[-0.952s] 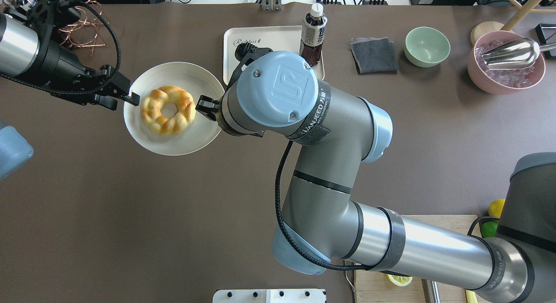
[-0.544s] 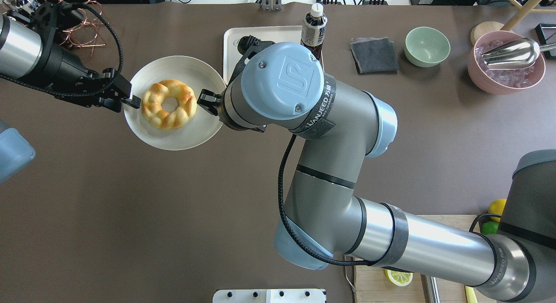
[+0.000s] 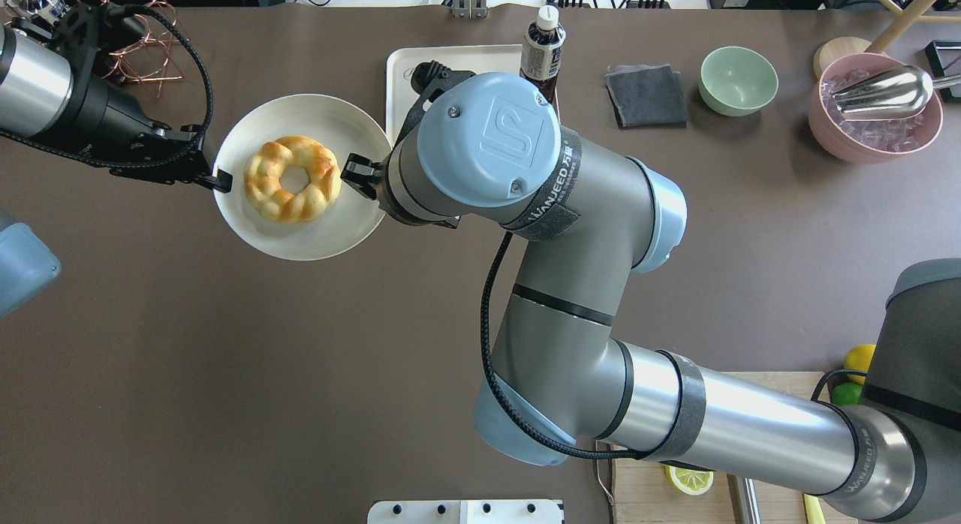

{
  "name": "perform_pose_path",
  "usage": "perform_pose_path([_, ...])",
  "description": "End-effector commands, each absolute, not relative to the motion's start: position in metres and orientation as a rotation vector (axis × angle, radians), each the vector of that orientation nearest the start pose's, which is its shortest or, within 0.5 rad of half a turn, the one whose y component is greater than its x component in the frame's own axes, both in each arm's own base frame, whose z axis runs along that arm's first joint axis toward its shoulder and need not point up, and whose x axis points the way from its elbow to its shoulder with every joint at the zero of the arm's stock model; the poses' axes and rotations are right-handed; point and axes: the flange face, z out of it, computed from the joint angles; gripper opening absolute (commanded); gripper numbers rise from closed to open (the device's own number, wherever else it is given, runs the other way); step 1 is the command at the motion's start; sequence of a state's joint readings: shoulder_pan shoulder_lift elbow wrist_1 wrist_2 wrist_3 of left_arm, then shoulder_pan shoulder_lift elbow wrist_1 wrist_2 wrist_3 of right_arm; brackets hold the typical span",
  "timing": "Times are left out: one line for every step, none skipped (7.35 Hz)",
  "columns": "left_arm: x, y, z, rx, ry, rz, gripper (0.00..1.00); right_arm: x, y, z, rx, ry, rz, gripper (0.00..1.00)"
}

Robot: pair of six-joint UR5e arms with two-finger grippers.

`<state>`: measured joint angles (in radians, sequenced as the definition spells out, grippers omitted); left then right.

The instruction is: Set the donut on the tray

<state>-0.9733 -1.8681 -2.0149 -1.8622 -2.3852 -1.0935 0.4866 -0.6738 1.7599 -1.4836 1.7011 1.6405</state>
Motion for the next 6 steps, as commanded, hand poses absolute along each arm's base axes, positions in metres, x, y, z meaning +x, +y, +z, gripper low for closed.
perform_pose_path([0.244,-0.467,0.253,0.087,1.209,-0.019,0.0,-0.514,-0.406,0.026,0.129,-1.183,0.411,0.0])
perform_pose_path([0.245,-0.467,0.252,0.077,1.21,-0.034,0.0,-0.516,-0.404,0.027,0.106,-1.18,0.445,0.98])
perform_pose_path([0.246,-0.469,0.253,0.067,1.208,-0.043,0.0,-0.514,-0.405,0.027,0.097,-1.182,0.464,1.0])
perform_pose_path([0.248,-0.472,0.257,0.06,1.201,-0.049,0.0,-0.507,-0.411,0.025,0.1,-1.187,0.472,1.0])
perform_pose_path([0.251,-0.476,0.263,0.048,1.191,-0.057,0.0,-0.496,-0.42,0.023,0.093,-1.194,0.477,1.0])
perform_pose_path([0.253,-0.48,0.261,0.043,1.192,-0.065,0.0,-0.48,-0.432,0.022,0.061,-1.206,0.472,1.0])
